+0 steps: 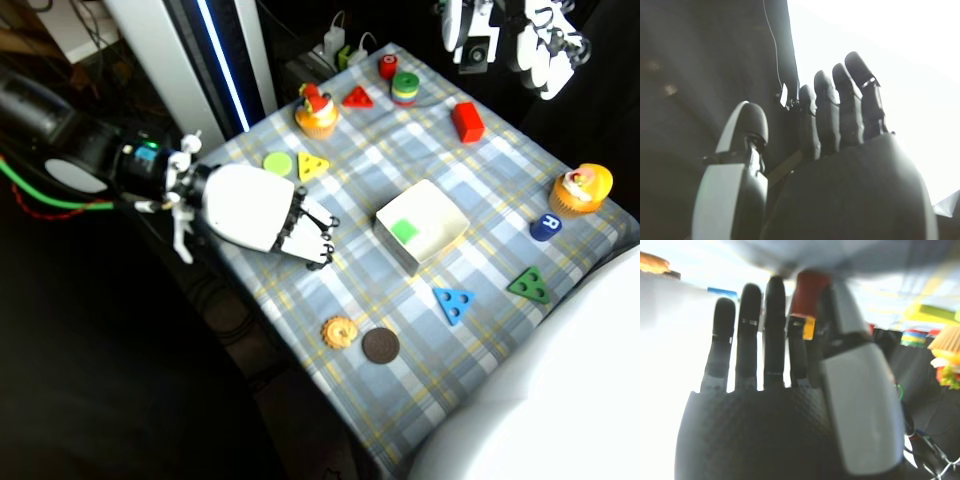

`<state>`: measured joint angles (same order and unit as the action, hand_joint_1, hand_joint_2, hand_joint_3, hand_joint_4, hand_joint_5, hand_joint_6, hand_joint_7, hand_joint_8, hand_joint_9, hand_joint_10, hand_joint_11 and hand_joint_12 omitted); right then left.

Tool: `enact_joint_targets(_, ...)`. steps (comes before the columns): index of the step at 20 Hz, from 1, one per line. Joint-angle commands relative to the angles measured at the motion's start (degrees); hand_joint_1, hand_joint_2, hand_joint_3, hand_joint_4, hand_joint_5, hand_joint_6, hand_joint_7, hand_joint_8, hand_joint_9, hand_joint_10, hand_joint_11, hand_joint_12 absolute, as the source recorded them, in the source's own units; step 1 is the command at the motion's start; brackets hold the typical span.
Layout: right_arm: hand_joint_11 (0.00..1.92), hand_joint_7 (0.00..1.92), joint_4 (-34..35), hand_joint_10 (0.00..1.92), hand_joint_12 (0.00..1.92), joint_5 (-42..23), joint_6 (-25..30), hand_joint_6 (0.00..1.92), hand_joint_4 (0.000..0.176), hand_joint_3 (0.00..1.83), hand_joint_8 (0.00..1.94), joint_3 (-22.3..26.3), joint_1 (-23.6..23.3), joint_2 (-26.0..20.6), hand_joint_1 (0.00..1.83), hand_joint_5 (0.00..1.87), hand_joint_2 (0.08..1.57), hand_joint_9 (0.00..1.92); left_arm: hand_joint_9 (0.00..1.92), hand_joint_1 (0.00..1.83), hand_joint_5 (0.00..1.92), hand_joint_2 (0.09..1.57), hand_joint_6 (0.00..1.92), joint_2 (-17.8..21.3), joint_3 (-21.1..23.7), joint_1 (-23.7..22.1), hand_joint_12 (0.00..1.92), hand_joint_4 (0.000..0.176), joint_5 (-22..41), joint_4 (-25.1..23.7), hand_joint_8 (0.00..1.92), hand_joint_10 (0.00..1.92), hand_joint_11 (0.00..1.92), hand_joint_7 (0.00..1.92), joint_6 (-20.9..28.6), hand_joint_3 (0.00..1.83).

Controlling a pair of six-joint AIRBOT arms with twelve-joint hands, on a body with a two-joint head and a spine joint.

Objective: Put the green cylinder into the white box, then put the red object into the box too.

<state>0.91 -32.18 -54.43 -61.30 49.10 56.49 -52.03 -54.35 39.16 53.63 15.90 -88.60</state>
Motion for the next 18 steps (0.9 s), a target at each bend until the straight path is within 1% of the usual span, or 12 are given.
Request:
enact_joint_targets(1,0.00,0.88,0.14,1.22,1.69,-4.77,0.08,1.35,0.000,0.00,1.24,-0.11,-0.77,0.23,1.17,0.71,1.22,0.51,0.08,0.65,0.39,1.37,0.02,0.03,0.02,-0.49,1.10,0.033,7.26,-0.84,0.00,0.53,0.00,0.37,0.40,0.00)
enact_joint_targets(3,0.00,0.88,0.02,1.45,1.88,-5.14,0.08,1.28,0.000,0.00,1.34,-0.01,-1.40,0.14,1.19,0.71,1.22,0.52,0.07,0.65,0.39,1.37,0.02,0.10,0.03,-0.17,1.04,0.036,7.43,-0.63,0.00,0.51,0.00,0.36,0.40,0.00)
enact_joint_targets(4,0.00,0.84,-0.63,1.54,1.91,-6.15,0.18,1.34,0.000,0.01,1.39,0.54,-2.01,-0.59,1.17,0.68,1.24,0.45,0.06,0.65,0.38,1.37,0.01,0.11,0.04,0.02,1.04,0.039,7.61,-0.54,0.00,0.51,0.00,0.36,0.40,0.00)
enact_joint_targets(8,0.00,0.73,-5.15,1.74,1.92,-10.34,3.64,1.28,0.000,0.00,1.56,2.34,-5.19,-3.64,1.15,0.72,1.26,0.36,0.11,0.68,0.40,1.37,0.02,0.29,0.19,0.55,0.97,0.027,7.90,-0.12,0.00,0.46,0.00,0.38,0.40,0.00)
enact_joint_targets(10,0.10,0.73,-6.88,1.81,1.92,-11.09,3.67,1.20,0.000,0.00,1.61,2.63,-8.41,-4.07,1.18,0.74,1.26,0.41,0.14,0.71,0.40,1.37,0.01,0.54,0.34,1.14,1.02,0.016,8.19,0.34,0.01,0.44,0.00,0.39,0.40,0.00)
enact_joint_targets(11,0.12,0.80,-7.55,1.74,1.92,-11.09,3.67,1.17,0.000,0.00,1.50,2.44,-10.10,-4.04,1.19,0.76,1.23,0.46,0.14,0.72,0.40,1.38,0.02,0.60,0.41,1.37,1.02,0.019,8.40,0.51,0.01,0.44,0.00,0.40,0.40,0.00)
enact_joint_targets(12,0.02,0.78,-8.10,1.55,1.92,-11.09,3.66,1.36,0.000,0.00,1.38,1.90,-11.88,-3.47,1.15,0.72,1.24,0.41,0.13,0.71,0.40,1.37,0.01,0.61,0.46,1.61,0.99,0.004,8.59,0.75,0.01,0.43,0.00,0.40,0.40,0.00)
enact_joint_targets(13,0.02,0.78,-8.31,1.55,1.92,-11.09,3.66,1.36,0.000,0.00,1.38,1.44,-12.82,-2.93,1.15,0.72,1.24,0.41,0.13,0.71,0.40,1.37,0.01,0.61,0.47,1.76,0.99,0.004,8.68,0.88,0.01,0.43,0.00,0.40,0.40,0.00)
enact_joint_targets(14,0.00,0.79,-8.67,1.42,1.92,-10.98,3.66,1.41,0.014,0.00,1.34,0.41,-14.32,-1.72,1.14,0.70,1.25,0.40,0.13,0.61,0.39,1.37,0.01,0.61,0.47,2.07,0.89,0.015,8.79,1.13,0.00,0.37,0.00,0.38,0.40,0.00)
enact_joint_targets(15,0.00,0.79,-8.74,1.41,1.92,-10.72,3.66,1.38,0.016,0.00,1.35,-0.14,-15.11,-1.03,1.15,0.71,1.24,0.39,0.14,0.62,0.39,1.37,0.01,0.61,0.47,2.26,0.88,0.000,8.88,1.32,0.00,0.36,0.00,0.38,0.40,0.00)
enact_joint_targets(16,0.00,0.79,-8.91,1.41,1.92,-9.99,3.66,1.38,0.016,0.00,1.35,-1.22,-16.41,0.07,1.15,0.71,1.24,0.39,0.14,0.62,0.39,1.37,0.01,0.61,0.47,2.42,0.88,0.000,8.94,1.48,0.00,0.36,0.00,0.38,0.40,0.00)
enact_joint_targets(18,0.04,0.71,-9.02,1.47,1.92,-8.81,3.66,1.48,0.026,0.00,1.44,-3.54,-18.70,2.71,1.12,0.67,1.28,0.41,0.16,0.66,0.42,1.36,0.02,0.61,0.47,2.82,1.18,0.009,9.22,1.94,0.00,0.45,0.00,0.40,0.40,0.00)
